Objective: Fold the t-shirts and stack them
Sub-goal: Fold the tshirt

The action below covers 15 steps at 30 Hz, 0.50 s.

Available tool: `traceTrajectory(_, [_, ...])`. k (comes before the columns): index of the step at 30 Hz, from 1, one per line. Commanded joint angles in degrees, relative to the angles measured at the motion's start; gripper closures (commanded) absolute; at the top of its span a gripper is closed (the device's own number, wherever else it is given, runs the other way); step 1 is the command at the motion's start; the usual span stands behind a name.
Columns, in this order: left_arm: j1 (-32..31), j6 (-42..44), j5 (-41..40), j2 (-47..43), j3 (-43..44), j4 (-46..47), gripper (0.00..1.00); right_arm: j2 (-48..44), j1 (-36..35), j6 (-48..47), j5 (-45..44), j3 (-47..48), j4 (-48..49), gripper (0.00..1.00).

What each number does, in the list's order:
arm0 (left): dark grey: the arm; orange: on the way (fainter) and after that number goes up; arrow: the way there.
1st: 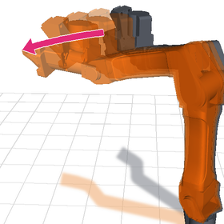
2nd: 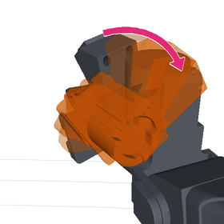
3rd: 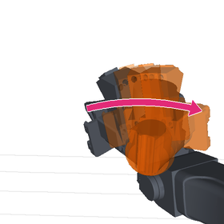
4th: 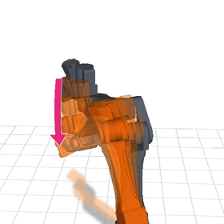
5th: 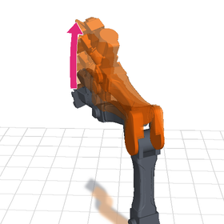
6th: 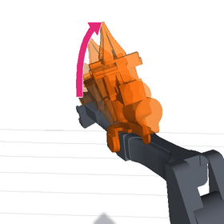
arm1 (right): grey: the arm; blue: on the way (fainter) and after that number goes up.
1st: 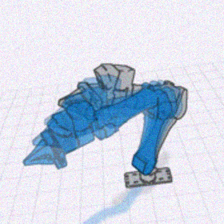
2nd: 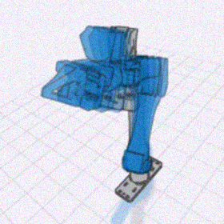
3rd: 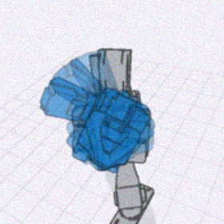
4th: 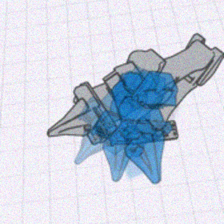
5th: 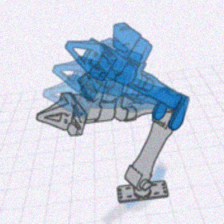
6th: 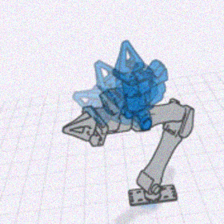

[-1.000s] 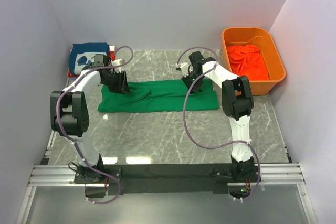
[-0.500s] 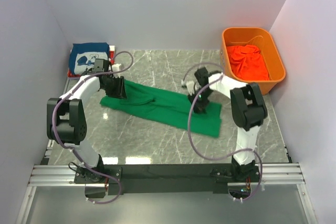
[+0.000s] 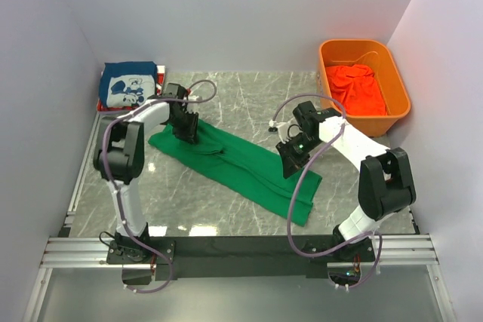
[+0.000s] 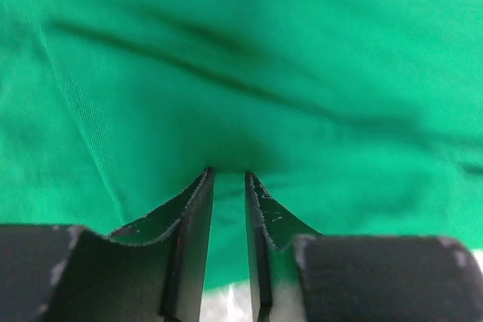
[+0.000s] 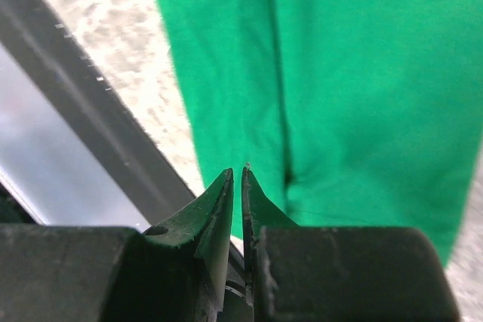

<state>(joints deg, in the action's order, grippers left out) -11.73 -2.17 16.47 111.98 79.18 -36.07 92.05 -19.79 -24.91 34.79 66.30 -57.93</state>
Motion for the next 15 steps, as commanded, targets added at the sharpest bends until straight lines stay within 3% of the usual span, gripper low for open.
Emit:
traceTrajectory(1, [0.13,0.59,-1.97,4.28,5.8,-1.1,0.72,-1.26,0.54,1.35,-4.45,-0.03,2.2,0.84])
traceTrajectory(7, [-2.51,4.37,-1.44,17.37,20.99,-3.21,0.75,-2.4,0.54,2.05,-10.35,-0.56,3.18,0.86])
traceTrajectory(10, [-4.88,7.7,-0.65,24.67,32.68,-3.91,0.75,-2.23,0.54,0.65,-11.58,-0.21,3.0,0.87])
traceTrajectory(13, [-7.17,9.82,-1.7,30.74,46.82,-2.17,0.68,-1.18,0.46,0.29,-11.85,0.05,3.87,0.87])
traceTrajectory(15, [-7.52,9.12,-1.62,29.62,47.3,1.77,0.61,0.75,0.19,0.3,-12.28,0.41,4.75,0.87])
